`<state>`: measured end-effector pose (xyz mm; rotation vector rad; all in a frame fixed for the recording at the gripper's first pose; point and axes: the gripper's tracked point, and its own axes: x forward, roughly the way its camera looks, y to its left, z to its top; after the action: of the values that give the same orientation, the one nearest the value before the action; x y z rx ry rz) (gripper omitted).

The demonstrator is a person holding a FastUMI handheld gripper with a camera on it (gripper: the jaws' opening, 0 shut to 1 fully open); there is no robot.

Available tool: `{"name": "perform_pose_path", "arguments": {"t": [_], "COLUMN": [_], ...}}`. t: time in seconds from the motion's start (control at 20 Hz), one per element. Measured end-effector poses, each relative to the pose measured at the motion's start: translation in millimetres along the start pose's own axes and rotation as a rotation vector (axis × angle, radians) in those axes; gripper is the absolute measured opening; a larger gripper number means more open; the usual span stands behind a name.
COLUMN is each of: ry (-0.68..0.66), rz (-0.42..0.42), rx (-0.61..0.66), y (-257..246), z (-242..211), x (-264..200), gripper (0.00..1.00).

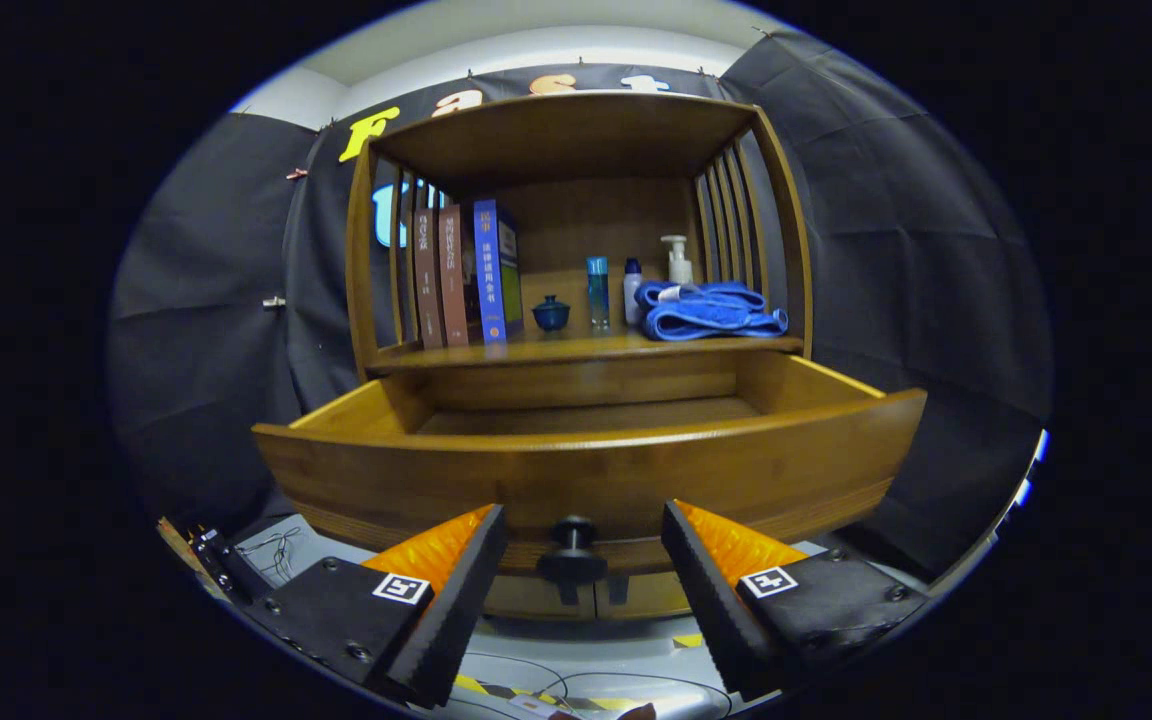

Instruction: Pull open the drawer, take out the items inside it, and place them on the countertop above the cabinet.

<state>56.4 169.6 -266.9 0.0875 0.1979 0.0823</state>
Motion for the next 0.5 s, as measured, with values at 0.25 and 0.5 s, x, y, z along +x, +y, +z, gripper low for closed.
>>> {"name": "perform_pose_path", "arguments": {"t": [0.25, 0.5], "ry": [0.000, 0.171], "rz": [0.053, 0.070], "rx": [-0.005, 0.045], "y": [4, 7], "z": [64, 103], "x": [3, 42], "gripper": [0.99, 0.99]}}
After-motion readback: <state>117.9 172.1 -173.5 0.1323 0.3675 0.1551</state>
